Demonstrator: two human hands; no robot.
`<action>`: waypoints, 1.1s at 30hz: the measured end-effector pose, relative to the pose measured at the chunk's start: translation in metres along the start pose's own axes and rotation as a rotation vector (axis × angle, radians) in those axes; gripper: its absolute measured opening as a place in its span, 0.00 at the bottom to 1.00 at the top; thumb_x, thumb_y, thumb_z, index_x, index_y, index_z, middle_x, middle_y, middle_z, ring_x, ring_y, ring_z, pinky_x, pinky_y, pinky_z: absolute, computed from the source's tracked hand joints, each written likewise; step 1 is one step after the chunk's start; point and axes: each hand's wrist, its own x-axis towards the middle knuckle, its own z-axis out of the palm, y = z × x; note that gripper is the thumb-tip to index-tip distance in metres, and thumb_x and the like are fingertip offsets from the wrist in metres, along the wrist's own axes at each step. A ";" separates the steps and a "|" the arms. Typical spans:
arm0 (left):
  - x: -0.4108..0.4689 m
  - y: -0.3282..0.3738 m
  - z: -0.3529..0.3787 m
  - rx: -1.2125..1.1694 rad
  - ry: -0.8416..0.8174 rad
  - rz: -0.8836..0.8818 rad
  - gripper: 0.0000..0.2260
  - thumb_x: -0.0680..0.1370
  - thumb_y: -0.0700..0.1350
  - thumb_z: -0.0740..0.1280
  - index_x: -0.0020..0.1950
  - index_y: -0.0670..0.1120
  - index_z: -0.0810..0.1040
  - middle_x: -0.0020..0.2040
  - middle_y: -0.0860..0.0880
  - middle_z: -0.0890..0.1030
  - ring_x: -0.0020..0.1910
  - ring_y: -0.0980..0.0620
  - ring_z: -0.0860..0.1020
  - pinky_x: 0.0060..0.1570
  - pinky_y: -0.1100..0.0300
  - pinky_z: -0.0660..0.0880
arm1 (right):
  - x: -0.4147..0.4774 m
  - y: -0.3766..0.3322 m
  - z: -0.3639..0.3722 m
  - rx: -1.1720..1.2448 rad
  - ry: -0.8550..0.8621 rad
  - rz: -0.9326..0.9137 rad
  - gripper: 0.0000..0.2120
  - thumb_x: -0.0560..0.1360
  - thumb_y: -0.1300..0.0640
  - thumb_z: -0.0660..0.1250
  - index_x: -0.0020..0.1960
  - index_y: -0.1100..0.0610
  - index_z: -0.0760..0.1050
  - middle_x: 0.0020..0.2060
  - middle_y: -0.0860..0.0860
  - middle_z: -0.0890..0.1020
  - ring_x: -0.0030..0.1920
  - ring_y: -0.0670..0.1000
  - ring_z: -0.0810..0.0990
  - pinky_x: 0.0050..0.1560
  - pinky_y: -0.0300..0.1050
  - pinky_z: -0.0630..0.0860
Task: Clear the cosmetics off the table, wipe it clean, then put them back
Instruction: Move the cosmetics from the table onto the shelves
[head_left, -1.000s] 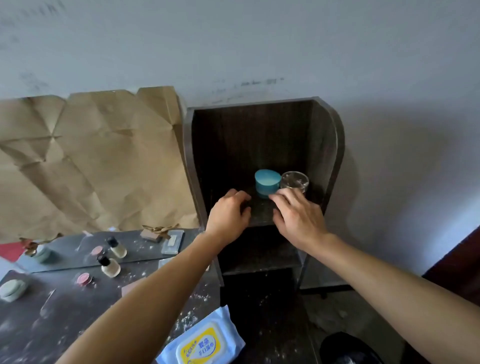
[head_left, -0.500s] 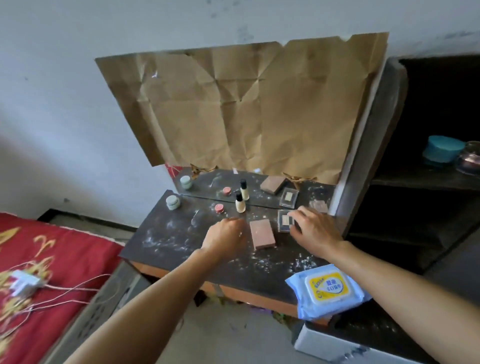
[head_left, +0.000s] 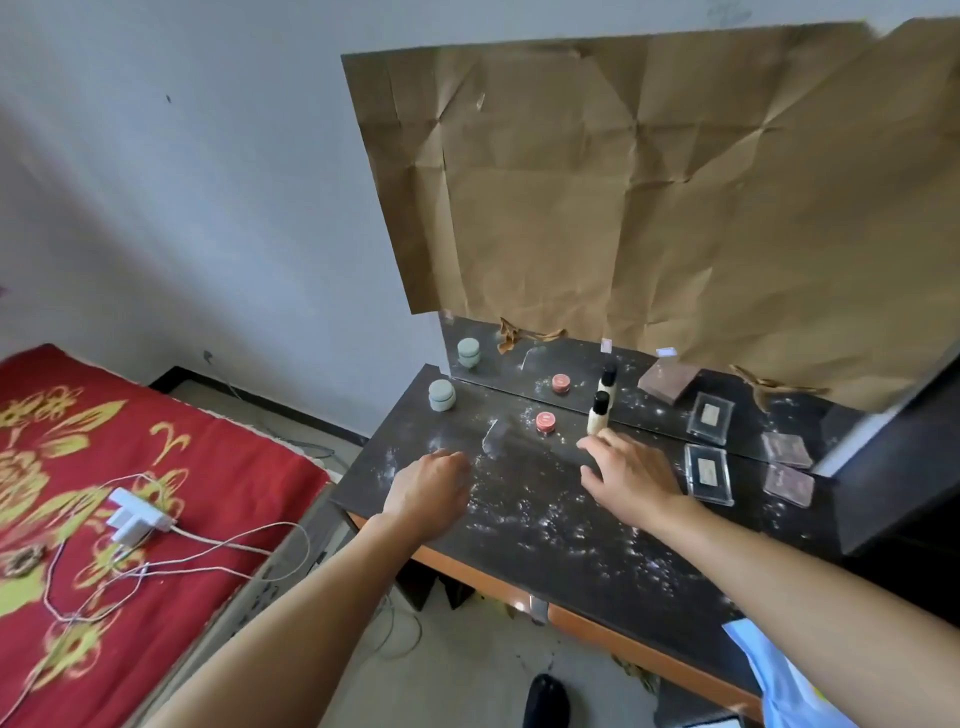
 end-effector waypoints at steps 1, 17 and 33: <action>0.012 -0.009 0.003 0.003 -0.014 -0.009 0.11 0.76 0.47 0.61 0.57 0.50 0.75 0.54 0.49 0.78 0.53 0.45 0.77 0.49 0.51 0.76 | 0.014 0.001 0.009 0.008 -0.020 0.015 0.14 0.76 0.51 0.58 0.61 0.50 0.71 0.56 0.47 0.76 0.55 0.53 0.77 0.46 0.47 0.74; 0.202 -0.126 0.053 0.042 -0.265 -0.082 0.22 0.76 0.47 0.65 0.69 0.48 0.65 0.63 0.44 0.67 0.61 0.42 0.71 0.56 0.48 0.74 | 0.175 0.013 0.119 -0.009 -0.304 0.265 0.18 0.75 0.51 0.62 0.64 0.51 0.67 0.55 0.52 0.73 0.52 0.56 0.78 0.45 0.48 0.72; 0.319 -0.159 0.101 0.159 -0.441 0.212 0.21 0.74 0.39 0.67 0.64 0.50 0.65 0.61 0.45 0.66 0.59 0.43 0.69 0.50 0.51 0.74 | 0.210 -0.002 0.159 0.020 -0.238 0.580 0.10 0.72 0.55 0.66 0.53 0.54 0.74 0.49 0.54 0.74 0.47 0.59 0.79 0.38 0.47 0.68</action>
